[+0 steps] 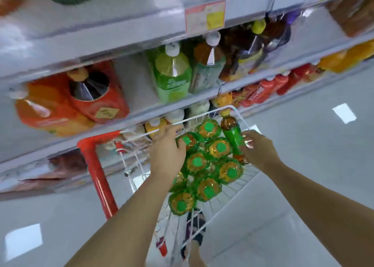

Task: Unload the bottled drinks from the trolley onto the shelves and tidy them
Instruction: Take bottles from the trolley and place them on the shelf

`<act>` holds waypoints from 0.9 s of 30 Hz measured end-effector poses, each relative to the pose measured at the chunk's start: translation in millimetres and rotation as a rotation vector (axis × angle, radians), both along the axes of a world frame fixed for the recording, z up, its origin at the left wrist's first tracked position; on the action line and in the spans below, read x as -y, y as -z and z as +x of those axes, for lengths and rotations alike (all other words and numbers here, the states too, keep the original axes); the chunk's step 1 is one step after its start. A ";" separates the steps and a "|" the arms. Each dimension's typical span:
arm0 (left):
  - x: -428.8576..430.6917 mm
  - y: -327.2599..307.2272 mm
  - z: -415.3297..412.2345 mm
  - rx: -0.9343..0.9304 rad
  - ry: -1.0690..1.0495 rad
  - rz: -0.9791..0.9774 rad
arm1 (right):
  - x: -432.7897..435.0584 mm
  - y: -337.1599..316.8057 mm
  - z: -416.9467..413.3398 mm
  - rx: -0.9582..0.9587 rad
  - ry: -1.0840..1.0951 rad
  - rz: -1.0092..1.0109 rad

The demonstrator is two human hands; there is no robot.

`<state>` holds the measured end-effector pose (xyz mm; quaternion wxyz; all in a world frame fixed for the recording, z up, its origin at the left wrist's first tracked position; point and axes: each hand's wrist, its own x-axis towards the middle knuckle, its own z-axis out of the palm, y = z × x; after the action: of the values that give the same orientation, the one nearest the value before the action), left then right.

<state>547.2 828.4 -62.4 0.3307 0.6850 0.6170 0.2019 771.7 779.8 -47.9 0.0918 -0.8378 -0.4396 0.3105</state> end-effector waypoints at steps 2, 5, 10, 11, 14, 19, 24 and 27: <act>-18.3 22.1 14.7 -0.062 0.028 0.027 | -16.5 24.0 17.6 -0.003 -0.023 -0.022; -36.4 52.5 26.2 -0.240 0.089 0.026 | -43.1 52.2 31.2 0.007 -0.116 0.018; -43.3 87.9 30.9 -0.526 0.178 0.000 | -78.5 88.3 41.8 0.408 -0.505 0.042; -43.4 90.5 31.8 -0.534 0.177 0.005 | -82.8 92.1 43.8 0.474 -0.582 0.036; -44.3 94.7 33.1 -0.537 0.182 0.002 | -89.7 102.6 47.7 0.563 -0.749 0.001; -45.6 94.9 33.2 -0.569 0.220 -0.041 | -88.1 108.7 50.0 0.668 -0.884 -0.053; -45.7 95.6 33.7 -0.580 0.221 -0.041 | -72.3 98.8 60.9 0.404 -0.817 0.172; -47.6 92.9 33.4 -0.561 0.230 -0.065 | -36.6 84.8 72.7 0.150 -0.671 0.366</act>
<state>580.5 876.0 -155.4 0.1900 0.7684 0.6088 -0.0536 844.4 816.5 -132.7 0.1006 -0.6378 -0.7426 0.1778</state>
